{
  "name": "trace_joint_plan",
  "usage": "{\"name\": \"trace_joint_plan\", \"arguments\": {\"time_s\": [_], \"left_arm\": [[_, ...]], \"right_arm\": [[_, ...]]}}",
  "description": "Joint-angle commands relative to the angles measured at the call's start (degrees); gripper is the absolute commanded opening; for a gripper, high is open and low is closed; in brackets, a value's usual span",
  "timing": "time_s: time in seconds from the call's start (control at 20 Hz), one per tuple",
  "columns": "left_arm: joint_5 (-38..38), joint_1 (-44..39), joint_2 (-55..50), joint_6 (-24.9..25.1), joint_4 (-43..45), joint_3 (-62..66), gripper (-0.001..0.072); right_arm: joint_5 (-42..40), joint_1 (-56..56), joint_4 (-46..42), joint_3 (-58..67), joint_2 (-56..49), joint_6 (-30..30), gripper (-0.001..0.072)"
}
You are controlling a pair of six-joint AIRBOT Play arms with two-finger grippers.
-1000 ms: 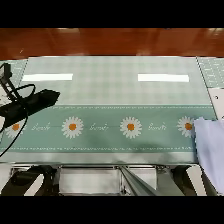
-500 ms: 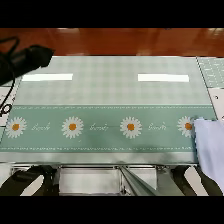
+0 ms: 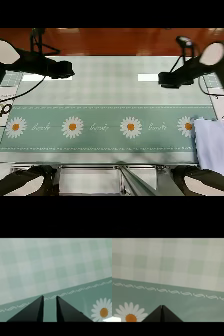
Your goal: Fold the shirts.
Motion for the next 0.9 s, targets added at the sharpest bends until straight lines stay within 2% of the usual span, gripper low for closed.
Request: {"name": "trace_joint_plan", "arguments": {"time_s": [0.0,0.85], "left_arm": [[-4.3,-0.2,-1.4,-2.5,3.8,-1.4,0.0225],[-4.2,-0.2,-1.5,-2.5,3.7,-1.4,0.0226]], "right_arm": [[2.3,3.6,-5.5,0.3,-5.0,2.0,0.0024],[2.5,3.6,-5.5,0.3,-4.7,2.0,0.0024]]}}
